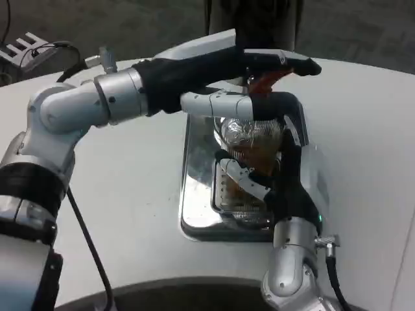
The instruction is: Grasp the cup under the faucet to collect the drink, then remove the cup.
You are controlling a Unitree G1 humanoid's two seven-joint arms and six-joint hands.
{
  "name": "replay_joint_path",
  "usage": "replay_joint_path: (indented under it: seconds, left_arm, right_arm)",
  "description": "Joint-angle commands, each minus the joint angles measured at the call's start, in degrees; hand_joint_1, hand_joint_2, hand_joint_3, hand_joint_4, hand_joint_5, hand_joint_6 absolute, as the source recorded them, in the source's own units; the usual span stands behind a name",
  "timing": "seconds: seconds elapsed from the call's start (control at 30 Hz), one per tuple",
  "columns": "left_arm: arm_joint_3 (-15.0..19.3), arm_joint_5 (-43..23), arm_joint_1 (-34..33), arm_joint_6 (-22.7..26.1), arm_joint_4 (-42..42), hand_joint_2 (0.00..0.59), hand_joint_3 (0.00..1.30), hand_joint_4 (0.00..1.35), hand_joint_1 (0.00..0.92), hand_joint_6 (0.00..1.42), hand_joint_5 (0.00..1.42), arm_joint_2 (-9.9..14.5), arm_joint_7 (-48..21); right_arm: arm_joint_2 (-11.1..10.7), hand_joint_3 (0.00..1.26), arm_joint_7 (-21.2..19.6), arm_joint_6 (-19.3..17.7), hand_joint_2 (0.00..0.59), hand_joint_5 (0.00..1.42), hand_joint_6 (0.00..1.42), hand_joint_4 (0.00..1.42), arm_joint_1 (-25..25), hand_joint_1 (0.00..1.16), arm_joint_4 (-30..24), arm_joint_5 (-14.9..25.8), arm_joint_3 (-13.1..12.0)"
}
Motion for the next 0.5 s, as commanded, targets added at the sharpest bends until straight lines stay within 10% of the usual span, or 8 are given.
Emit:
replay_joint_path:
  seconds: [0.03,0.5]
  left_arm:
    - [-1.07,2.36,1.14,0.25,0.97,0.0,0.2,0.14,0.0,0.06,0.08,1.75,-1.1]
    - [1.95,-0.74,2.1,0.02,1.27,0.0,0.18,0.16,0.0,0.11,0.13,2.75,-1.29]
  right_arm:
    - [7.15,0.23,-1.61,0.07,0.224,0.3,0.21,0.31,-2.64,0.75,3.49,2.27,-0.32]
    - [9.3,0.46,-8.73,-4.87,0.234,0.54,0.39,0.57,-5.24,0.83,11.69,4.83,0.31]
